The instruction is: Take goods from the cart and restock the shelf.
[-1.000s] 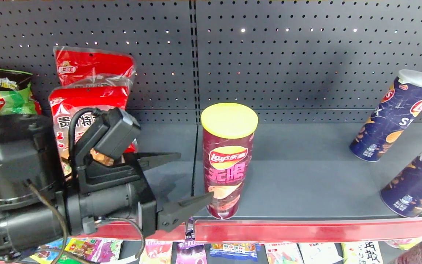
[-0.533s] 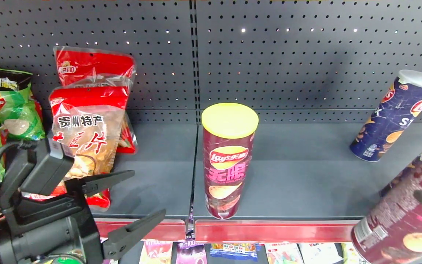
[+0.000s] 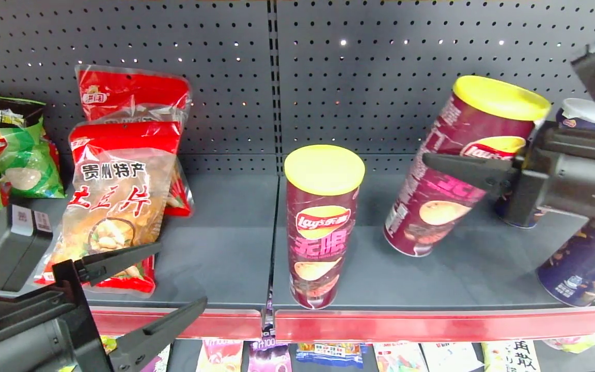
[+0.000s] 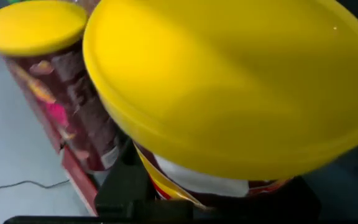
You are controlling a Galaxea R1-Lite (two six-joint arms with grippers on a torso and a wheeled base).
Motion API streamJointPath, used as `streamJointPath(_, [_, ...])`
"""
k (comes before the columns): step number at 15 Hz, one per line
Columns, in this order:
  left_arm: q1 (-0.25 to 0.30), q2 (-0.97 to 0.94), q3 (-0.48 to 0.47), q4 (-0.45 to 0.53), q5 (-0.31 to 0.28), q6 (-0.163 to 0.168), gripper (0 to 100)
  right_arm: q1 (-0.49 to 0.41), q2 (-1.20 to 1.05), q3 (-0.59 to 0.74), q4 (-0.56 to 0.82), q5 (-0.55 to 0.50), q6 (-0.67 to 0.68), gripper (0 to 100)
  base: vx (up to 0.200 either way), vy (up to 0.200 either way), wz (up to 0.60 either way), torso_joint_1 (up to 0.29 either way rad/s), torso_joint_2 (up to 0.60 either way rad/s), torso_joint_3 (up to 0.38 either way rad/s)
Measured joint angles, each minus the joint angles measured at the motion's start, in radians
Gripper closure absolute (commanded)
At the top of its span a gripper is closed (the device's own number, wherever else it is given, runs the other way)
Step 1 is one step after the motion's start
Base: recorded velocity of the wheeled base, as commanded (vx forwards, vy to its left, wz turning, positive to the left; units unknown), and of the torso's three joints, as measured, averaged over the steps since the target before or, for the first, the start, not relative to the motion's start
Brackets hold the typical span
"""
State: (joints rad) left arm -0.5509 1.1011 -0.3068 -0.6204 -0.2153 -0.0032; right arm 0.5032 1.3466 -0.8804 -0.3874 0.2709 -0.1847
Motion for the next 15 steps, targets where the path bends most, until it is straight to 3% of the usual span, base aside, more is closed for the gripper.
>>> streamJointPath(6, [0.005, -0.011, -0.004, 0.000, 0.001, 0.000, 0, 0.049, 0.312, -0.170, -0.209, -0.016, -0.001, 100, 0.000, 0.000, 0.00, 0.000, 0.00, 0.000])
streamJointPath(15, [0.010, -0.031, -0.006, 0.001, 0.021, 0.000, 0, 0.075, 0.450, -0.229, -0.214, -0.009, -0.001, 100, 0.000, 0.000, 0.00, 0.000, 0.00, 0.000])
